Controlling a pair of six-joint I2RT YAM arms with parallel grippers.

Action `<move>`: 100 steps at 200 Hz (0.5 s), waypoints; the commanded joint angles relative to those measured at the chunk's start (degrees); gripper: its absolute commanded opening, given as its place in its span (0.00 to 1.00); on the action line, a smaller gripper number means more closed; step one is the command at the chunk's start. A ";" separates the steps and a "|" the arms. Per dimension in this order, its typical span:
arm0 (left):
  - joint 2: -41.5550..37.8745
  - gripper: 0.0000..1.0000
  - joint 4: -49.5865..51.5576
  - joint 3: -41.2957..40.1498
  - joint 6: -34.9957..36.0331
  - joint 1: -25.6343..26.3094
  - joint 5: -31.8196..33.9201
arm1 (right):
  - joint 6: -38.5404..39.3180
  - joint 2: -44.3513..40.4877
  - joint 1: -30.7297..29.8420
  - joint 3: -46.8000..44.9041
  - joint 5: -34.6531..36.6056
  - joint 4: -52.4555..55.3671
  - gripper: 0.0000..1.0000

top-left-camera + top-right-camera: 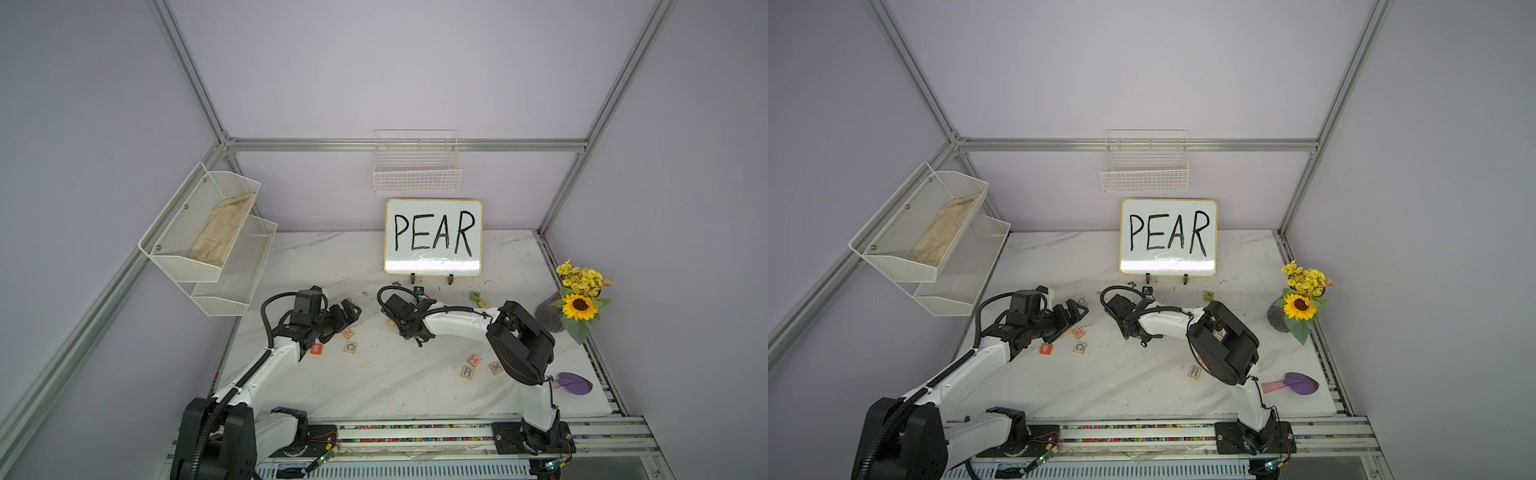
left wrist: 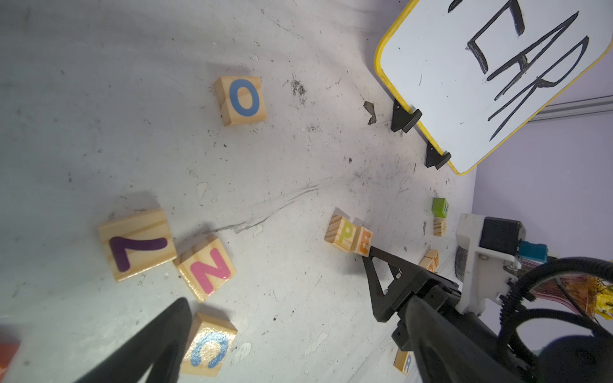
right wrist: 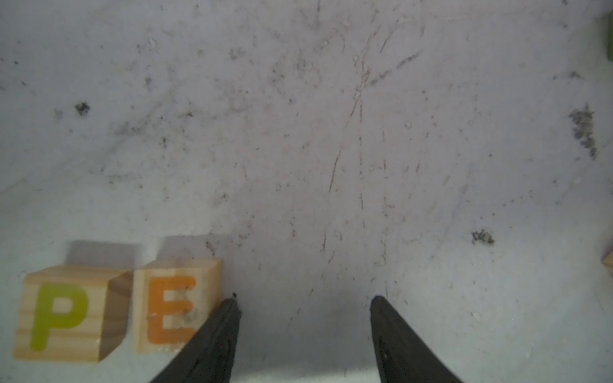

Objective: Spell the uppercase word “pear” with letter blocks
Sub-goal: Adjust the letter block at the center of the board.

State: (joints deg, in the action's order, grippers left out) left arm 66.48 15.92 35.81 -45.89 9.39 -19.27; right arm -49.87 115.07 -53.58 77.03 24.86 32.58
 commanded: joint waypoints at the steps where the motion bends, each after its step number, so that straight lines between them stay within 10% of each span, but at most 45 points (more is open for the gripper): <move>1: -0.76 1.00 -1.66 3.54 0.23 -0.36 -0.79 | -1.07 -0.47 -0.30 0.67 1.74 2.40 0.66; 100: 1.52 1.00 0.12 9.40 4.07 -0.17 -1.55 | 2.61 -13.40 3.09 -0.99 7.14 2.43 0.68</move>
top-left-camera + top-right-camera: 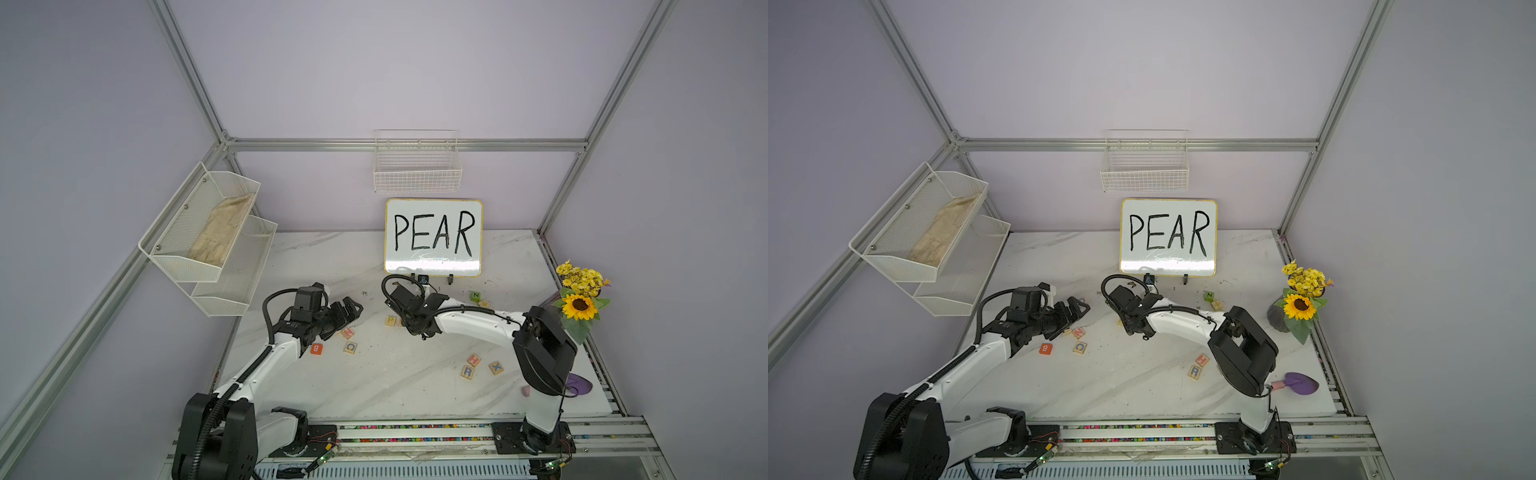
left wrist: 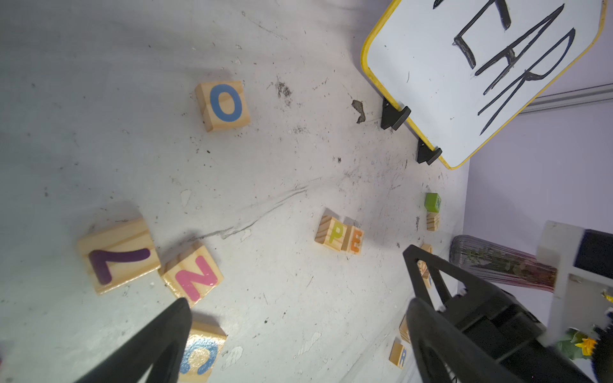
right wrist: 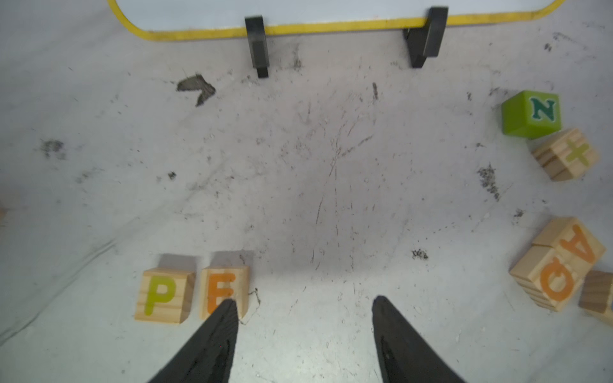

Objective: Spell the uppercase word “pear” with letter blocks
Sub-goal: Adjust the letter block at the center of the board, then pick up the letter block from the center of the board.

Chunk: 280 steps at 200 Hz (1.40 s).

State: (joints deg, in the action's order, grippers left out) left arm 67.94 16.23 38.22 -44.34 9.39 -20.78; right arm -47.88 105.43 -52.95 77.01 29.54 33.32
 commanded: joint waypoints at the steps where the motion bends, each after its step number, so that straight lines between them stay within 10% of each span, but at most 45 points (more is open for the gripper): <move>1: 0.07 1.00 -0.17 7.11 2.55 -0.12 0.00 | 0.61 -3.88 2.61 -1.06 2.42 1.63 0.68; 151: 22.08 1.00 0.65 28.87 6.29 15.13 6.27 | -12.24 -17.20 27.44 -17.96 -12.80 0.61 0.66; 280: 25.31 1.00 0.63 30.34 10.02 15.55 1.72 | -16.72 -12.56 28.87 -21.55 -13.28 0.60 0.61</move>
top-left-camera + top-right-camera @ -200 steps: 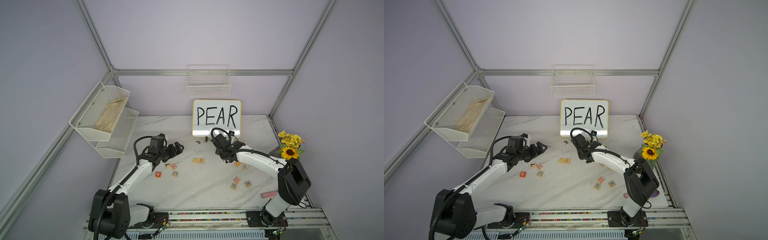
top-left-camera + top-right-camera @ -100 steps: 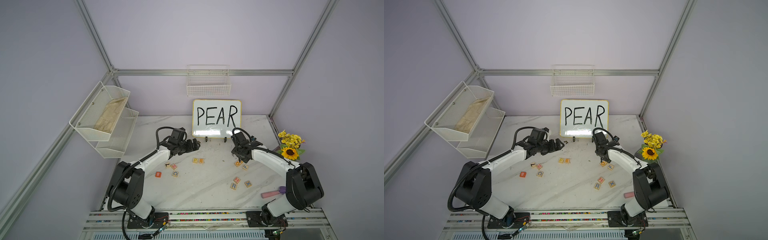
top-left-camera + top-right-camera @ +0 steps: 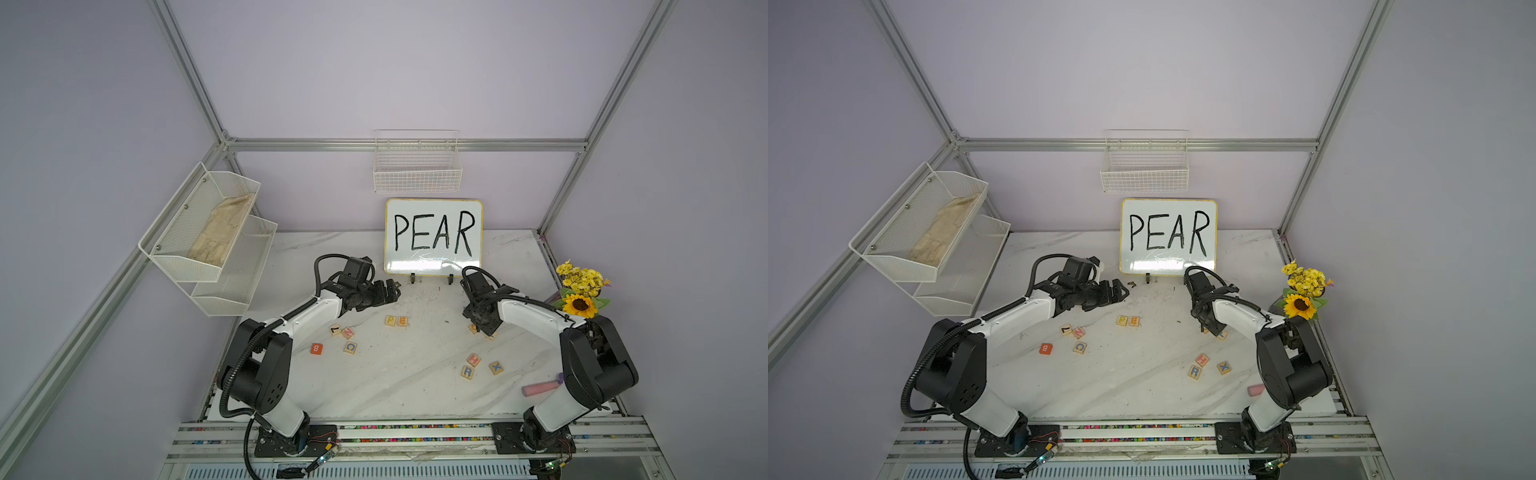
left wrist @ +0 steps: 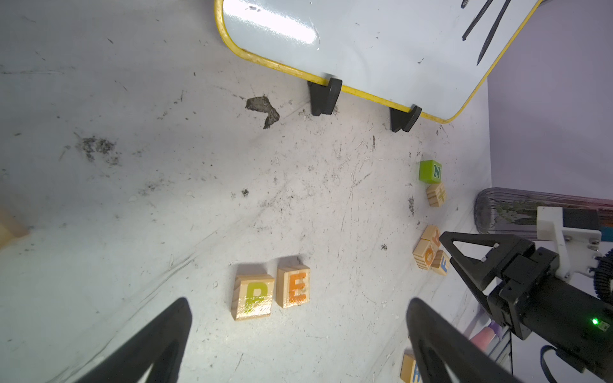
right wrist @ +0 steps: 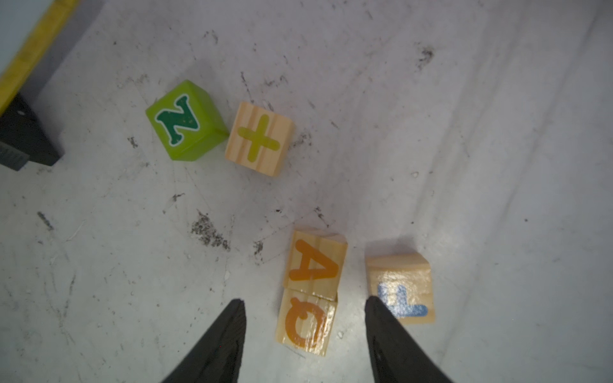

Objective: Spell the uppercase word “pear” with letter blocks
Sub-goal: Pick up the letter block from the center of the board.

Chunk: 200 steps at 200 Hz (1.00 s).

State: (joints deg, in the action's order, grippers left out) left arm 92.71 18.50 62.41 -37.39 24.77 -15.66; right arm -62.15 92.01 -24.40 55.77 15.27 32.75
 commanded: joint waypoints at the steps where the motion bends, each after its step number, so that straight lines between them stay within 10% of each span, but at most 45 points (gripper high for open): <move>1: 0.59 1.00 -1.72 6.14 3.18 0.18 -3.54 | -2.45 0.88 0.32 -0.31 1.04 1.17 0.61; 200: 11.47 1.00 -10.75 14.88 16.46 20.01 -7.67 | 0.42 4.06 3.95 -2.58 -3.83 -6.32 0.57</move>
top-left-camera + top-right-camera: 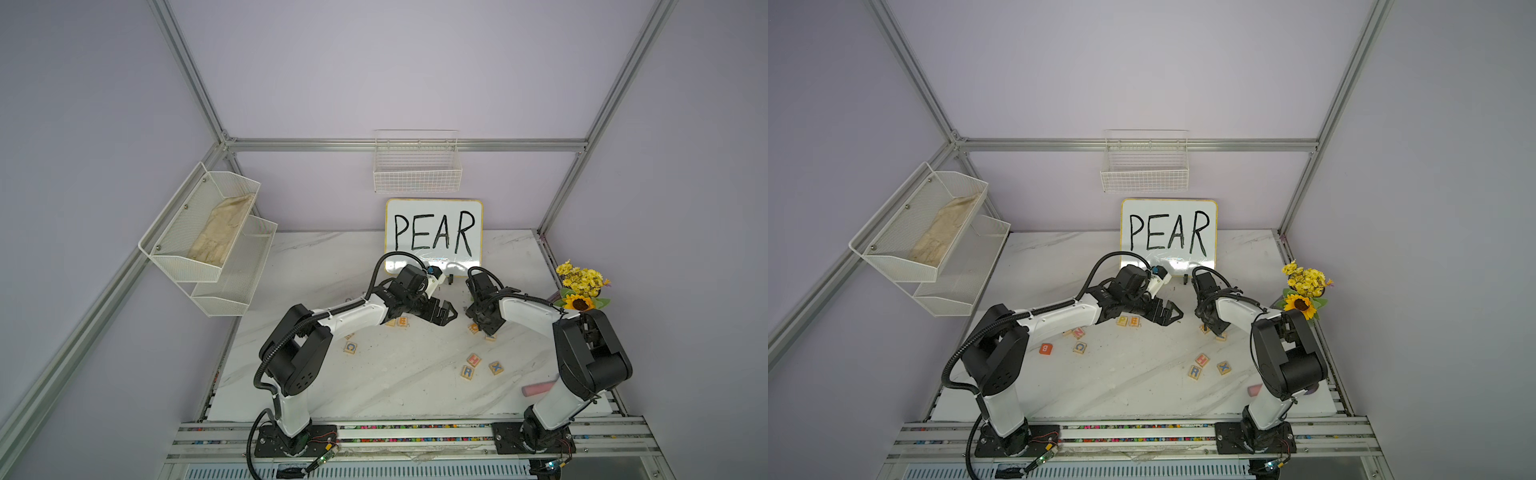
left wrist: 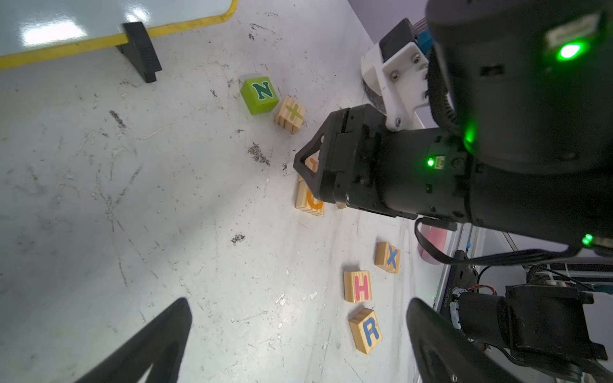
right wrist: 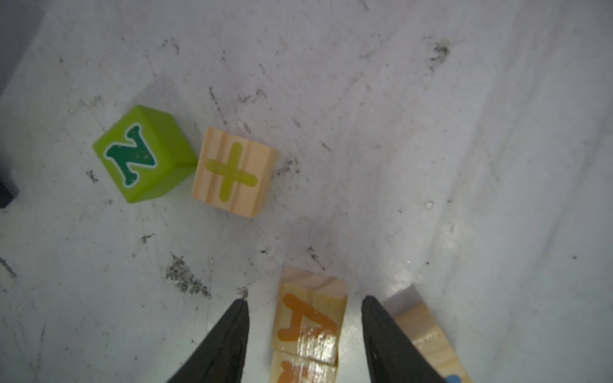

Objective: Spell the uppercase word “pear” with letter blocks
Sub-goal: Pick up the letter block from the center of the board.

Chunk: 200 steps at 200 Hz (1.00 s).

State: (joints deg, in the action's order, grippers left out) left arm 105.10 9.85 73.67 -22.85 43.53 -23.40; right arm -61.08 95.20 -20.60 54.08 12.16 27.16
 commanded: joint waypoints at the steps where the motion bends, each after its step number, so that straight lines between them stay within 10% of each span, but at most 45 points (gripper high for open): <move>1: -0.94 1.00 -2.06 3.56 2.02 1.32 0.13 | -0.68 0.87 0.14 -0.95 -0.73 -0.76 0.57; 200: -1.92 1.00 -0.60 2.03 2.54 1.74 4.72 | 1.84 1.35 0.04 -2.51 1.72 2.10 0.38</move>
State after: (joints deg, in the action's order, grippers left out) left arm 105.10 9.93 73.65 -21.43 45.41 -19.00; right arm -59.09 95.90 -20.60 53.10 13.19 26.39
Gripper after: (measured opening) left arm 0.997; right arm 0.380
